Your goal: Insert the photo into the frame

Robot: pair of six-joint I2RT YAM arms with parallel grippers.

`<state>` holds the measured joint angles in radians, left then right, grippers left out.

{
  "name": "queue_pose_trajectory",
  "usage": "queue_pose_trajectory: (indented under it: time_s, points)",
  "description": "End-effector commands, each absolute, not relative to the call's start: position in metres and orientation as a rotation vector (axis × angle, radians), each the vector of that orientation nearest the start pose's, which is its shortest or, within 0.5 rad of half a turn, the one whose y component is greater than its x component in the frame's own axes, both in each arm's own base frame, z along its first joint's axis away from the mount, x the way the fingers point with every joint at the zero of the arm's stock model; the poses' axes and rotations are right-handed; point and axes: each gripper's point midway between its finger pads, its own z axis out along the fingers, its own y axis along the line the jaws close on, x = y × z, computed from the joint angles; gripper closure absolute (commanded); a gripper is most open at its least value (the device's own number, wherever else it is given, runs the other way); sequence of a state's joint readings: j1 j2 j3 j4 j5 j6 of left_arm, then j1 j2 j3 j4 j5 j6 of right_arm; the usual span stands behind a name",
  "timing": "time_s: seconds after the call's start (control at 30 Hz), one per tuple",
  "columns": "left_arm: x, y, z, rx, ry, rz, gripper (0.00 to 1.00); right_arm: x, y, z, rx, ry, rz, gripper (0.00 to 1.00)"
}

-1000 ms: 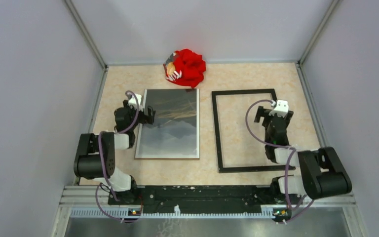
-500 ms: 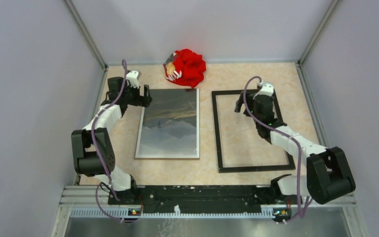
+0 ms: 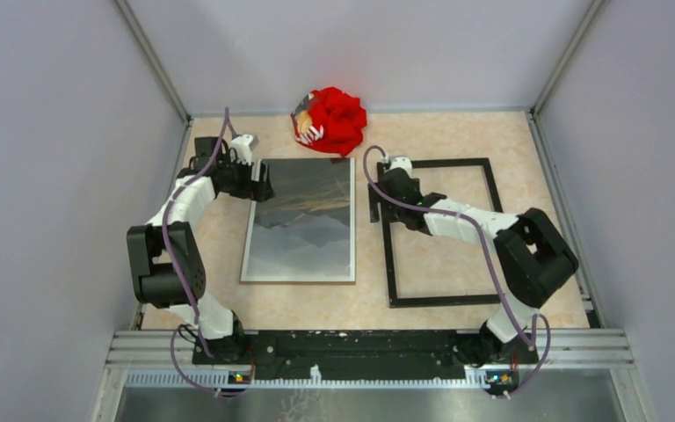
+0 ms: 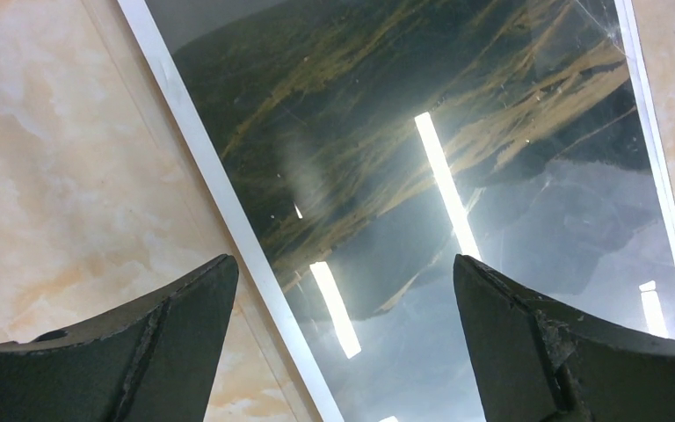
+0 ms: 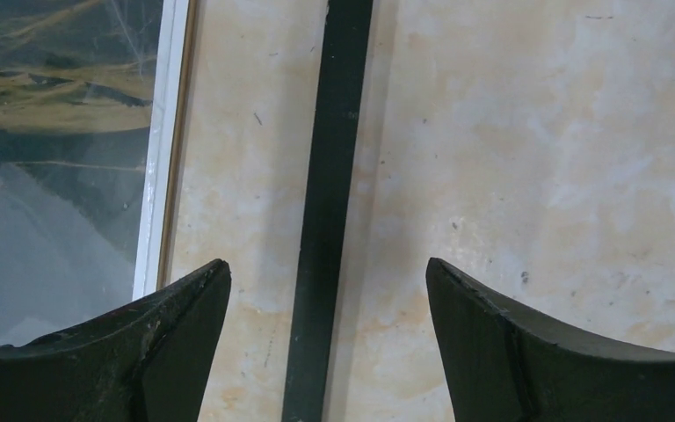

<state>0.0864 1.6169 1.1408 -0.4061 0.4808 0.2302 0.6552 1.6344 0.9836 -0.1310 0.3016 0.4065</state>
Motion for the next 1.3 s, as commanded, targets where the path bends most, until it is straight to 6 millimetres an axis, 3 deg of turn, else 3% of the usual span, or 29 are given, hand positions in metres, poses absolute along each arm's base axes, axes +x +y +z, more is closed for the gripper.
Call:
queue_pose_trajectory:
  time_s: [0.0,0.17,0.37,0.5,0.73,0.8,0.87,0.93,1.0,1.13,1.27]
  points:
    - [0.395,-0.036,0.127,0.360,2.356,-0.432,0.01,0.358,0.236,0.076,-0.143,2.320,0.081,0.20]
    - [0.375,-0.046,0.127,0.394,2.396,-0.515,0.01,0.350,0.239,0.061,-0.196,2.341,-0.053,0.28]
    - [0.365,-0.042,0.138,0.496,2.375,-0.464,0.01,0.341,0.238,0.040,-0.210,2.391,-0.053,0.37]
    - [0.359,-0.042,0.143,0.545,2.361,-0.453,0.01,0.337,0.244,0.034,-0.226,2.404,-0.039,0.48]
    - [0.357,-0.051,0.151,0.551,2.328,-0.485,0.01,0.331,0.243,0.018,-0.211,2.439,-0.048,0.52]
    - [0.356,-0.053,0.153,0.557,2.318,-0.492,0.01,0.330,0.243,0.014,-0.202,2.447,-0.045,0.60]
    - [0.355,-0.057,0.154,0.571,2.311,-0.503,0.01,0.329,0.245,0.014,-0.194,2.450,-0.031,0.78]
    - [0.349,-0.064,0.155,0.617,2.293,-0.538,0.01,0.331,0.248,0.020,-0.186,2.444,-0.013,0.92]
    - [0.339,-0.076,0.153,0.728,2.253,-0.567,0.01,0.334,0.252,0.032,-0.181,2.431,0.009,0.99]
    - [0.329,-0.093,0.145,0.946,2.167,-0.460,0.02,0.342,0.265,0.074,-0.168,2.392,0.077,1.00]
    - [0.326,-0.109,0.155,1.081,1.984,-0.367,0.02,0.345,0.283,0.126,-0.137,2.356,0.218,1.00]
